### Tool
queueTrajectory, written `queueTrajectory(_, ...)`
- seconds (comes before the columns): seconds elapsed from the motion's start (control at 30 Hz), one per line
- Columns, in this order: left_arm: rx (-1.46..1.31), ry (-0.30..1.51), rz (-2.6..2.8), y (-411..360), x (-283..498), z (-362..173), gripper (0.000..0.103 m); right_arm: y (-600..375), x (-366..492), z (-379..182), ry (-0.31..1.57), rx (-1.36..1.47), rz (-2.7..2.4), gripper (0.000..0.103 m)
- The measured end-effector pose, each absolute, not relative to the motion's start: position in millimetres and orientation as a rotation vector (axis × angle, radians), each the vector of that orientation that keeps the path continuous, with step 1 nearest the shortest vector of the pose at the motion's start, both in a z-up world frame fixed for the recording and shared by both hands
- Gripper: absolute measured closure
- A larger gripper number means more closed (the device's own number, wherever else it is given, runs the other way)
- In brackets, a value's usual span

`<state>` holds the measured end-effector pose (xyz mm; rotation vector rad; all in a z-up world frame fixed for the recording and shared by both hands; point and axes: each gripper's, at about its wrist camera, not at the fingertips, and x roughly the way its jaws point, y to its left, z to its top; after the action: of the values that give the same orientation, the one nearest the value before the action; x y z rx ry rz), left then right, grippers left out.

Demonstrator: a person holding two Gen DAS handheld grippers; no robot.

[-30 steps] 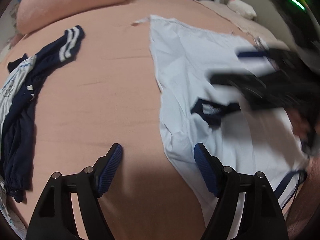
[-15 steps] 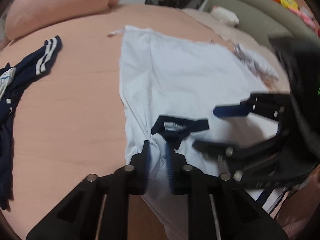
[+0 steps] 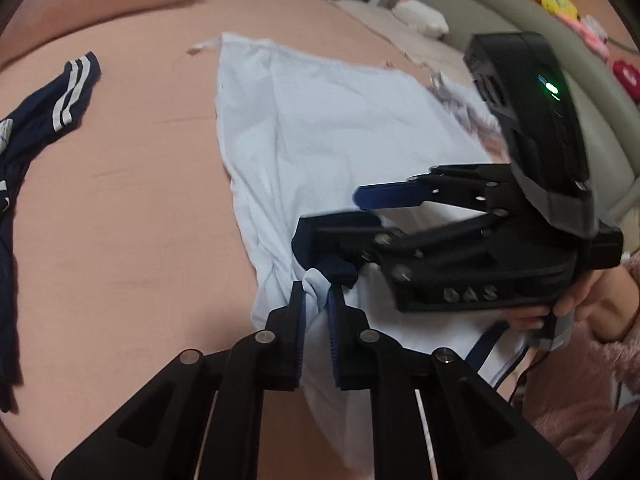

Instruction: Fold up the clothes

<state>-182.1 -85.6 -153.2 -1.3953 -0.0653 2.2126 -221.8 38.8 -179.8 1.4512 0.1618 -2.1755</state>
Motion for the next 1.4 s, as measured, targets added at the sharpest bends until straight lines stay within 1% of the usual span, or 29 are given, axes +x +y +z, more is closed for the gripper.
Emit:
queueTrajectory(0.07, -1.401, -0.049, 2.205, -88, -180, -152, 0.084, 36, -209, -181, 0.182, 1.435, -2.167, 0.043)
queueTrajectory(0.1, -1.393, -0.061, 2.209, -90, -179, -150, 0.079, 37, -206, -182, 0.186, 1.435, -2.166, 0.043)
queueTrajectory(0.17, -1.367, -0.111, 2.232, -98, -179, -144, 0.072, 39, -204, -183, 0.174, 1.444, -2.162, 0.043)
queueTrajectory(0.23, -1.319, -0.194, 2.265, -107, -180, -136, 0.072, 39, -201, -181, 0.166, 1.445, -2.159, 0.043)
queueTrajectory(0.3, -1.287, -0.234, 2.262, -105, -183, -134, 0.072, 37, -195, -178, 0.170, 1.431, -2.151, 0.043)
queueTrajectory(0.37, -1.297, -0.205, 2.231, -93, -188, -139, 0.072, 36, -189, -178, 0.166, 1.420, -2.142, 0.043)
queueTrajectory(0.47, -1.353, -0.170, 2.204, -78, -194, -151, 0.075, 37, -184, -179, 0.172, 1.413, -2.150, 0.043)
queueTrajectory(0.57, -1.379, -0.155, 2.211, -81, -196, -150, 0.074, 39, -181, -179, 0.170, 1.413, -2.168, 0.039)
queueTrajectory(0.7, -1.438, -0.041, 2.242, -82, -192, -159, 0.074, 47, -186, -171, 0.182, 1.398, -2.281, 0.037)
queueTrajectory(0.87, -1.406, 0.009, 2.251, -72, -192, -157, 0.074, 51, -195, -178, 0.276, 1.465, -2.352, 0.037)
queueTrajectory(0.9, -1.413, 0.062, 2.277, -71, -192, -158, 0.074, 52, -195, -180, 0.292, 1.478, -2.360, 0.037)
queueTrajectory(0.97, -1.437, 0.222, 2.347, -69, -189, -159, 0.072, 54, -192, -180, 0.334, 1.510, -2.395, 0.036)
queueTrajectory(1.03, -1.443, 0.324, 2.403, -67, -188, -160, 0.073, 58, -187, -180, 0.343, 1.546, -2.409, 0.031)
queueTrajectory(1.07, -1.441, 0.316, 2.420, -68, -189, -159, 0.073, 61, -185, -180, 0.336, 1.563, -2.410, 0.030)
queueTrajectory(1.2, -1.348, 0.158, 2.513, -75, -196, -142, 0.070, 68, -174, -179, 0.298, 1.611, -2.398, 0.029)
queueTrajectory(1.27, -1.280, 0.036, 2.538, -78, -202, -134, 0.070, 67, -169, -176, 0.319, 1.617, -2.400, 0.029)
queueTrajectory(1.37, -1.178, -0.194, 2.572, -101, -207, -121, 0.068, 68, -164, -174, 0.382, 1.636, -2.418, 0.029)
queueTrajectory(1.4, -1.142, -0.273, 2.579, -109, -209, -117, 0.068, 71, -163, -174, 0.376, 1.641, -2.422, 0.029)
